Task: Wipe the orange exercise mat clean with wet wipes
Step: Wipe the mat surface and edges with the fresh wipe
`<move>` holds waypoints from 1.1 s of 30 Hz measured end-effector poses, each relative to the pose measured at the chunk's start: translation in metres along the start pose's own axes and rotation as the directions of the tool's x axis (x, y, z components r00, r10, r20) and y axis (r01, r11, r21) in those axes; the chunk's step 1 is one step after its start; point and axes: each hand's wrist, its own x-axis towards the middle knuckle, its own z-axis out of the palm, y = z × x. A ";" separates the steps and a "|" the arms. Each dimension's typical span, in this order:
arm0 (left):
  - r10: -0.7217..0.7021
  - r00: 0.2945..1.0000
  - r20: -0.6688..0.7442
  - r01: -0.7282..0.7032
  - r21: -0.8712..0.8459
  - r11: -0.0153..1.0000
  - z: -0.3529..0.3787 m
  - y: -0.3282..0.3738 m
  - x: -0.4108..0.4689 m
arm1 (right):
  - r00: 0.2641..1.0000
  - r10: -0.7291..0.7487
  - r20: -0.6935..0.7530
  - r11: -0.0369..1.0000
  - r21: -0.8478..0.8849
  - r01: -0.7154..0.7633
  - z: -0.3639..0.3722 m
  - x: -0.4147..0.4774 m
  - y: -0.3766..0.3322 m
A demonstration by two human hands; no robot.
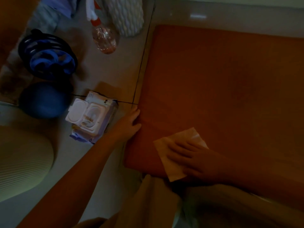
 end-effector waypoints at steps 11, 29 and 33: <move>-0.018 1.000 0.010 0.016 0.147 0.989 0.002 0.005 -0.001 | 0.964 0.256 0.069 0.943 0.200 -0.265 -0.018 0.062 0.012; -0.047 0.998 -0.045 0.047 0.008 0.999 0.015 0.002 -0.008 | 0.969 0.230 0.094 0.954 0.176 -0.244 -0.017 0.073 0.029; -0.026 0.998 -0.054 0.027 0.017 0.999 0.014 -0.001 -0.011 | 0.955 0.256 0.149 0.953 0.128 -0.275 -0.033 0.073 0.060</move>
